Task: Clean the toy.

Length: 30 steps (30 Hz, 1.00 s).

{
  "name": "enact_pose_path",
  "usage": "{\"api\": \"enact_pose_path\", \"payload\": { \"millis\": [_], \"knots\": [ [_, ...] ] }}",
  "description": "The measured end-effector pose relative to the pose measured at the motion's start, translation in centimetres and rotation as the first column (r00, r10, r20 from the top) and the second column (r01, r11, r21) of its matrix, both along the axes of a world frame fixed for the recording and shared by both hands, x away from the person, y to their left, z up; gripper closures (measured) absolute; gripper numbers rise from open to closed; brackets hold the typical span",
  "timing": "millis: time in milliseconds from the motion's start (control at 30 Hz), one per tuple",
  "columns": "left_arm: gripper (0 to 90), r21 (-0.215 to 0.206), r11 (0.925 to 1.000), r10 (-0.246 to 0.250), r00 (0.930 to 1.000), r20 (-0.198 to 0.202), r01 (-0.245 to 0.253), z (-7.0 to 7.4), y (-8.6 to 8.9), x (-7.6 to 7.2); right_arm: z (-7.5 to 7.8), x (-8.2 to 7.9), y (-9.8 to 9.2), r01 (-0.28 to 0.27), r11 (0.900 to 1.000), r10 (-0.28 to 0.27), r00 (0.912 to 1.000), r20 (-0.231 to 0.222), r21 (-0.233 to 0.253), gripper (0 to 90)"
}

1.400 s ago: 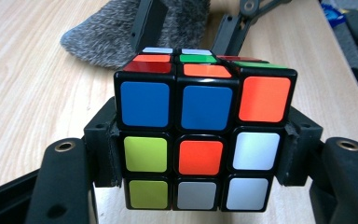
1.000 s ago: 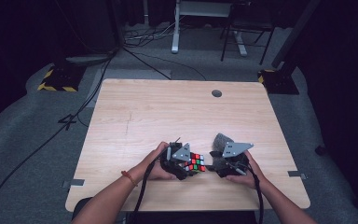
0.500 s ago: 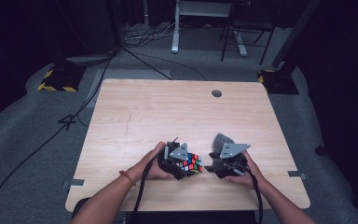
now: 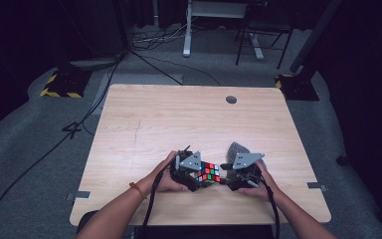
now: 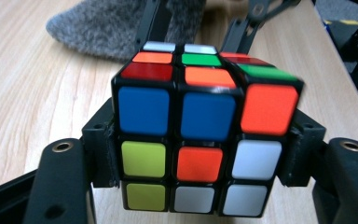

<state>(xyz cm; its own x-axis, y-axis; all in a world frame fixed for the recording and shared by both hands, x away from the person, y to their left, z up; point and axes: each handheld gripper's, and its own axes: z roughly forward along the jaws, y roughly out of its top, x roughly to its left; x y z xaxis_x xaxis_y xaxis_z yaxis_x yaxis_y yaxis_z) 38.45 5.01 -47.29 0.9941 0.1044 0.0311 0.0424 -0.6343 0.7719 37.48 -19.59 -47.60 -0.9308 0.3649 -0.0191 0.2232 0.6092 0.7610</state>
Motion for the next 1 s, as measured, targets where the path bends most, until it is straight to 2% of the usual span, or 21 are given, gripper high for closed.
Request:
{"api": "enact_pose_path", "payload": {
  "millis": [100,233,333,367,400,500,633,733,800,933,1000],
  "knots": [
    [31.6,0.033,0.9994,-0.001,0.9999,0.011,0.001,-0.3,-0.1,-0.1,0.1,-0.2,0.1,-0.002,1.0,0.002,1.0,0.0,0.003,44.3],
    [31.3,0.047,0.9989,0.002,1.0,0.009,-0.002,-0.5,0.0,0.1,0.3,-0.1,0.0,0.006,1.0,-0.006,1.0,-0.006,0.023,45.1],
    [32.0,0.081,0.9966,0.01,0.9999,0.009,-0.011,-0.7,-0.2,0.0,0.7,-0.2,0.0,-0.004,0.999,0.004,1.0,-0.007,0.052,44.3],
    [31.7,0.1,0.9948,0.015,0.9997,0.02,-0.017,-0.9,-0.4,-0.1,0.9,-0.3,0.2,-0.009,0.998,0.009,0.9999,-0.006,0.058,43.8],
    [31.3,0.101,0.9948,0.012,0.9996,0.027,-0.015,-1.0,-0.5,-0.2,0.9,-0.5,0.4,-0.017,0.998,0.017,0.9999,0.0,0.056,44.1],
    [30.5,0.102,0.9947,0.012,0.9998,0.013,-0.014,-0.9,-0.3,-0.1,1.0,-0.7,0.7,-0.023,0.999,0.023,0.9997,0.014,0.049,43.5],
    [25.5,0.136,0.9904,0.025,0.9995,0.018,-0.027,-0.4,0.0,-0.3,0.9,-0.6,0.5,-0.005,0.999,0.004,0.9999,0.012,0.035,42.1],
    [23.5,0.143,0.9892,0.035,0.9992,-0.017,-0.032,-0.1,0.5,-0.5,0.8,-0.8,0.5,-0.013,1.0,0.012,0.9998,0.016,0.024,40.6],
    [21.9,0.145,0.9892,0.029,0.999,-0.035,-0.024,-0.2,1.1,-0.7,0.9,-1.0,0.5,-0.028,0.999,0.028,0.9996,0.009,0.032,38.5],
    [19.7,0.16,0.9853,0.067,0.9971,-0.035,-0.061,-0.3,1.9,-1.2,1.1,-1.6,1.1,-0.069,0.998,0.068,0.9975,0.019,0.016,35.5],
    [21.1,0.164,0.9846,0.068,0.997,-0.037,-0.061,-0.3,2.2,-1.3,1.0,-1.8,1.4,-0.084,0.996,0.084,0.9964,0.01,0.015,34.4]
  ]
}}
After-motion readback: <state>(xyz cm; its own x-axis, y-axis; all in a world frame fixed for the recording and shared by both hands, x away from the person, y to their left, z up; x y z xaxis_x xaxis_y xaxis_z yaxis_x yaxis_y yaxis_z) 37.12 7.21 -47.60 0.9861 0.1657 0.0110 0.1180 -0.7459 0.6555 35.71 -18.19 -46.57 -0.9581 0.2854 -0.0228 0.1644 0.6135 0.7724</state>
